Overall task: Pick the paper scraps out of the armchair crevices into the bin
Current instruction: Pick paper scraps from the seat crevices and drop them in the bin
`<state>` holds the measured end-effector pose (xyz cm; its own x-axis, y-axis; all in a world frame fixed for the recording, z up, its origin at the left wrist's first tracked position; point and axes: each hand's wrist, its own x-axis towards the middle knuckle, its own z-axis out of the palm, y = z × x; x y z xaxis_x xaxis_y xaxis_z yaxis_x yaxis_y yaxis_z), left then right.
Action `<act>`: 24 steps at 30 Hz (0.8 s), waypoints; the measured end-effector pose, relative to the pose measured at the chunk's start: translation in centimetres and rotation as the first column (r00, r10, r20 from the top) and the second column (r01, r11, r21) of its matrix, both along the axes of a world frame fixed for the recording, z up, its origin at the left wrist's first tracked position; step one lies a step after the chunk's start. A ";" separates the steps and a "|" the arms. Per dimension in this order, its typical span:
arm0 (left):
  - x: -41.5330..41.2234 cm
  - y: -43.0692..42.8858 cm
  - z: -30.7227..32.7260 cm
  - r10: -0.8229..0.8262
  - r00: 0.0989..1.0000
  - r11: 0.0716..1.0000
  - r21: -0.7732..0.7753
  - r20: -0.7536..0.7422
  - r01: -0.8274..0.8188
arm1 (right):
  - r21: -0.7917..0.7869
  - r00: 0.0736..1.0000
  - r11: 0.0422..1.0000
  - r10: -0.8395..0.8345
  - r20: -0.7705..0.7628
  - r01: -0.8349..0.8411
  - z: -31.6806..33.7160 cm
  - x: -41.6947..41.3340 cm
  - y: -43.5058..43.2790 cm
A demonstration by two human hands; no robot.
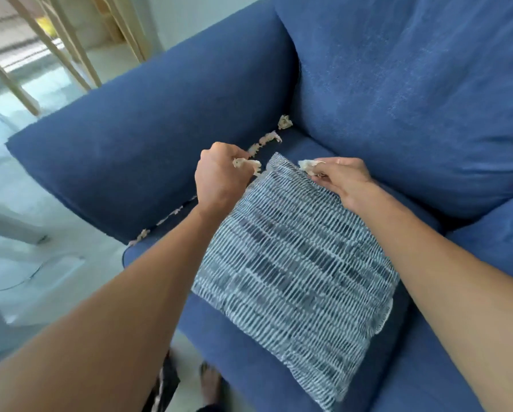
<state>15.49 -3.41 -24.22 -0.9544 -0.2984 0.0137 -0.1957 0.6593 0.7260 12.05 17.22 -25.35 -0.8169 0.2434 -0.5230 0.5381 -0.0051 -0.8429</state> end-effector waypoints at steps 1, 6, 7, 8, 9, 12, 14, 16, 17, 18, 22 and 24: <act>1.5 -1.2 0.4 0.008 1.000 1.000 -0.027 -0.009 -0.009 | 0.031 0.999 0.998 0.048 -0.010 -0.047 0.5 0.8 -1.2; 9.7 -8.2 0.8 0.056 0.997 0.983 -0.172 -0.058 -0.065 | 0.161 0.987 0.979 0.138 -0.078 -0.124 1.6 4.8 -7.9; 11.3 -9.6 0.8 0.042 0.997 0.981 -0.188 -0.058 -0.053 | 0.194 0.982 0.971 0.163 -0.093 -0.143 1.9 5.7 -9.3; 12.9 -10.9 0.8 0.020 0.998 0.979 -0.202 -0.061 -0.032 | 0.232 0.975 0.958 0.196 -0.107 -0.167 2.0 6.6 -10.7; 14.6 -12.1 0.8 -0.002 0.998 0.975 -0.222 -0.067 -0.013 | 0.269 0.964 0.943 0.237 -0.120 -0.198 2.2 7.8 -12.1; 20.4 -15.5 0.1 -0.034 0.997 0.961 -0.276 -0.065 0.014 | 0.349 0.914 0.883 0.381 -0.140 -0.314 2.1 12.5 -17.0; 24.4 -17.6 -0.9 -0.039 0.999 0.956 -0.293 -0.009 0.034 | 0.401 0.878 0.837 0.458 -0.137 -0.373 1.3 16.4 -20.2; 28.5 -19.9 -2.2 -0.036 0.998 0.947 -0.318 0.052 0.051 | 0.419 0.858 0.806 0.503 -0.109 -0.419 0.0 20.4 -23.2; 30.3 -20.9 -2.9 -0.027 0.997 0.942 -0.333 0.071 0.050 | 0.422 0.852 0.795 0.515 -0.092 -0.435 -0.6 22.1 -24.3; 31.8 -21.9 -3.6 -0.008 0.996 0.940 -0.338 0.086 0.037 | 0.424 0.850 0.789 0.521 -0.079 -0.444 -1.2 23.5 -25.3; 37.1 -25.2 -5.1 0.035 0.993 0.936 -0.351 0.110 0.005 | 0.391 0.857 0.800 0.513 -0.052 -0.455 -3.4 27.7 -28.3; 39.1 -26.8 -5.7 0.062 0.990 0.937 -0.349 0.123 -0.015 | 0.384 0.857 0.797 0.514 -0.028 -0.466 -4.4 29.3 -29.4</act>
<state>54.58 -30.23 -29.93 -0.9425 -0.3341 -0.0004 -0.3033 0.8552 0.4204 41.35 -12.17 -29.71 -0.9284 -0.0608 -0.3665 0.2784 0.5392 -0.7948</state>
